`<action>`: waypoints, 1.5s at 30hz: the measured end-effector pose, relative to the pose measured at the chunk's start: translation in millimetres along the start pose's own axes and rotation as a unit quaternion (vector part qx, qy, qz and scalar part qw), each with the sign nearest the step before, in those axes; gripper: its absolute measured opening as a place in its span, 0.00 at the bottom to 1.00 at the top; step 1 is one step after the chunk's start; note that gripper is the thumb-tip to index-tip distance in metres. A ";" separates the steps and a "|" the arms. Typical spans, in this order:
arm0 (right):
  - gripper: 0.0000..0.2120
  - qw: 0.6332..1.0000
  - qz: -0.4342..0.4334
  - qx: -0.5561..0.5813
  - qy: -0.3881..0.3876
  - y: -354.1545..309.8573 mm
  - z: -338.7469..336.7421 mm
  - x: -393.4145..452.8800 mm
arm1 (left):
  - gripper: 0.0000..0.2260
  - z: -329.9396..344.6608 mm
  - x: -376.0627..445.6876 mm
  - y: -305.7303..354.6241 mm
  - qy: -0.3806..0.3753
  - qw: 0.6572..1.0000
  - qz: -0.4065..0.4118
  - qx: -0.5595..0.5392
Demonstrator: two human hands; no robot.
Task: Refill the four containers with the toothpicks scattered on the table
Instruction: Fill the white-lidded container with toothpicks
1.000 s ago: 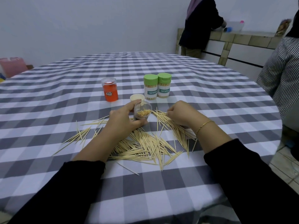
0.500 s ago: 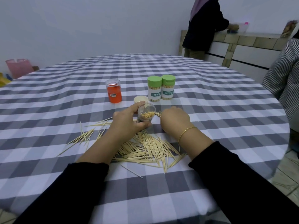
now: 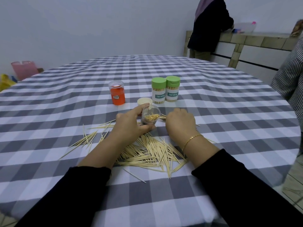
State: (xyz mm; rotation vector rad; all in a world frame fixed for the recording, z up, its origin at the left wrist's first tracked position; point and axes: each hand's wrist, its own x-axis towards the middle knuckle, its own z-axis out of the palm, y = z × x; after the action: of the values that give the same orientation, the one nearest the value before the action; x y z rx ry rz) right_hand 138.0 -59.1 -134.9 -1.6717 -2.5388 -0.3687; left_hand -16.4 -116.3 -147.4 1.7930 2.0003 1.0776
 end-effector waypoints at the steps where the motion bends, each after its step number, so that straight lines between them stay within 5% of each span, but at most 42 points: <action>1: 0.14 1.000 -0.001 0.003 0.001 1.0 -0.2 0.1 | 0.34 -0.4 -0.4 0.1 -0.002 1.000 -0.001 0.003; 8: 0.12 0.994 0.014 0.111 0.006 13.9 -2.8 6.6 | 0.33 0.1 -3.0 5.6 -0.001 0.999 0.009 0.036; 14: 0.11 0.946 0.048 0.321 0.021 20.3 -6.9 13.6 | 0.36 3.4 -0.6 0.6 -0.003 1.000 -0.013 0.016; 23: 0.11 0.725 0.050 0.680 0.094 13.3 -6.1 16.0 | 0.32 8.6 1.5 -2.6 -0.013 1.000 0.003 -0.010; 36: 0.10 0.569 0.008 0.800 0.193 6.6 -21.8 6.0 | 0.32 10.0 2.1 -2.6 -0.028 0.999 -0.017 -0.004; 40: 0.09 0.560 -0.023 0.816 0.145 -2.3 -22.9 4.3 | 0.33 11.1 2.3 -2.3 -0.031 0.999 -0.014 -0.005; 45: 0.08 0.602 -0.048 0.787 0.121 -9.0 -18.7 4.9 | 0.31 9.9 1.9 -2.0 -0.031 0.999 0.003 -0.013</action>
State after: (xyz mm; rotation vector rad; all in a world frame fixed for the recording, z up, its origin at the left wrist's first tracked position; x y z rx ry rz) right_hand 126.5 -62.6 -117.3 -0.5746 -1.4577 1.2121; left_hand -12.2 -110.9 -155.1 1.7977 1.9391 1.0317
